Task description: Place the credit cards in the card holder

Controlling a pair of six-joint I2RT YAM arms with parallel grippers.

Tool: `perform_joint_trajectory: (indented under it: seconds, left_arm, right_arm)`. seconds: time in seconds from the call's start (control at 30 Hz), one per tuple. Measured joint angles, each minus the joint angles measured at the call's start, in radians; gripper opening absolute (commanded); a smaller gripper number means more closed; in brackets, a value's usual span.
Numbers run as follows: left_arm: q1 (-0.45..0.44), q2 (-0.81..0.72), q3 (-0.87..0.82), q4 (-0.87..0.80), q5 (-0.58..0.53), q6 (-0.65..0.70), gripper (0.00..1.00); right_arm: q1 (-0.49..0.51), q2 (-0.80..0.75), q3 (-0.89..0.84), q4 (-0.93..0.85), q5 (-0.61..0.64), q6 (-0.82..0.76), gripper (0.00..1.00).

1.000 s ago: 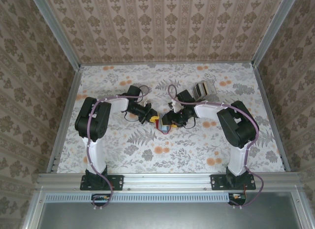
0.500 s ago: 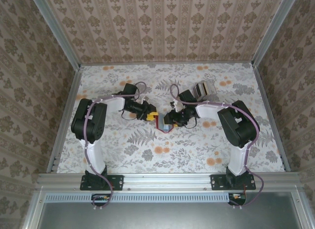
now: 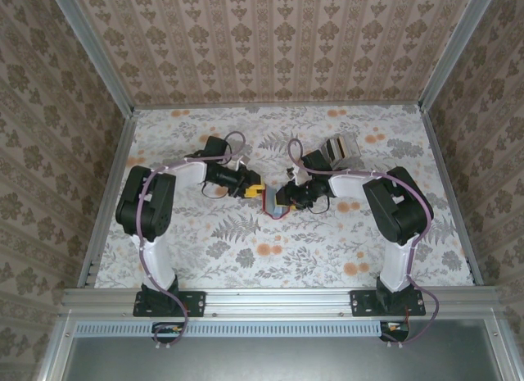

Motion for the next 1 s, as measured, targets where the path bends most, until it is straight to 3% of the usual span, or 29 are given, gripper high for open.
perform_joint_trajectory:
  seconds: [0.17,0.27,0.37,0.5,0.73,1.0]
  left_arm:
    - [-0.021,0.008,0.027,-0.029,0.004,0.039,0.14]
    - [-0.028,0.019,0.038,-0.05,0.006,0.064,0.09]
    - [-0.029,0.021,0.042,-0.075,0.007,0.087,0.06]
    - [-0.029,0.022,0.042,-0.095,0.006,0.106,0.0]
    - [-0.029,0.025,0.05,-0.117,-0.003,0.119,0.0]
    - [-0.029,0.026,0.056,-0.126,-0.005,0.121,0.0]
  right_arm:
    - [0.0,0.006,0.0,0.008,-0.02,0.0,0.36]
    - [0.0,0.009,-0.002,0.018,-0.032,-0.001,0.43]
    - [0.0,0.009,-0.014,0.036,-0.047,-0.002,0.56]
    - [0.0,0.008,-0.029,0.074,-0.078,0.003,0.63]
    - [-0.005,0.007,-0.047,0.132,-0.129,0.018,0.71]
    - [-0.005,0.009,-0.047,0.148,-0.145,0.023,0.73]
